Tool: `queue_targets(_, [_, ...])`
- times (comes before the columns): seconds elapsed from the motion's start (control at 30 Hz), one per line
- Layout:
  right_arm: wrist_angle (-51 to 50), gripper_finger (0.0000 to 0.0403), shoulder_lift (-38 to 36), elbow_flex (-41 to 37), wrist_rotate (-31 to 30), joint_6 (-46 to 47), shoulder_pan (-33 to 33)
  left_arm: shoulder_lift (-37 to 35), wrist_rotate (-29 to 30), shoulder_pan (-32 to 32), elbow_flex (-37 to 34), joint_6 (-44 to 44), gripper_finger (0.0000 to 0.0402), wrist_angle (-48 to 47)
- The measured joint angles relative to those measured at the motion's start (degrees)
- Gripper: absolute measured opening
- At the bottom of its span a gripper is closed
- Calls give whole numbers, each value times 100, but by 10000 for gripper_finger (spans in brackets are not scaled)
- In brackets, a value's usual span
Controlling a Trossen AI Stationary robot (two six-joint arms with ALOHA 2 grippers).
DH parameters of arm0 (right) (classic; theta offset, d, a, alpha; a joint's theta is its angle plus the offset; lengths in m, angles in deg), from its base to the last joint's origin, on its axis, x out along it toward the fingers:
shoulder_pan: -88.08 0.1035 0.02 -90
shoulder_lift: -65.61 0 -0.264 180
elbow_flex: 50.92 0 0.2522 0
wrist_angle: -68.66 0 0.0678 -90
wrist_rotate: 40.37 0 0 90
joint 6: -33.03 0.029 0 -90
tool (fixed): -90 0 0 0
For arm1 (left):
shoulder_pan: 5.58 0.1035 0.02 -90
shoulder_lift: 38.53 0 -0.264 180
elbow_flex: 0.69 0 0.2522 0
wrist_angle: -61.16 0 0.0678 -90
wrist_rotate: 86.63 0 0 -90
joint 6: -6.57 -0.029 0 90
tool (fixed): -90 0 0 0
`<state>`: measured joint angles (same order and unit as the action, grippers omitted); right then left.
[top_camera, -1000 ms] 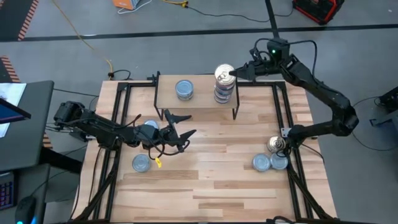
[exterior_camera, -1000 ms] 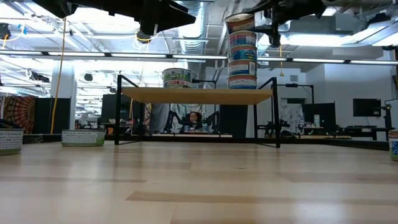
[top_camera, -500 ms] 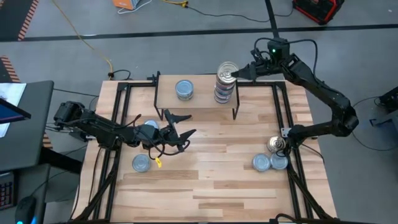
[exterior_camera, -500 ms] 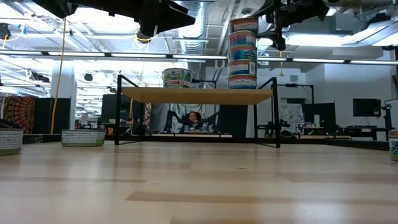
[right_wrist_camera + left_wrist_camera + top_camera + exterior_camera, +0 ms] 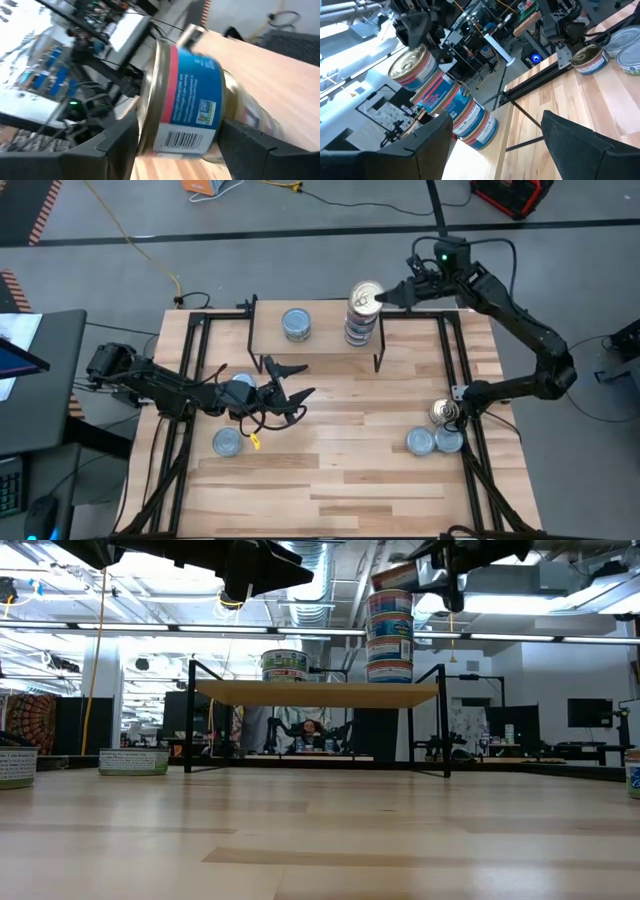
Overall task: Stack canned seafood by type on shelf
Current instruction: Stack the pink and blue tuna can on top of the pink and blue tuna can on the shelf
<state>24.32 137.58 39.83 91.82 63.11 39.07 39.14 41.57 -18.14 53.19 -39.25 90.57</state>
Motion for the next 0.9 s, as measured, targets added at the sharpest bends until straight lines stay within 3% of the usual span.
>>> queue_targets(0.27, [64,277,85,0,-200,-27,131,0,-2,0,0,2,290,4])
queue_targets(0.63, [-100,277,74,6,4,104,89,-70,-8,0,0,44,290,-46])
queue_targets(0.9, [-680,277,74,354,14,31,20,-92,-43,-1,-2,66,290,-90])
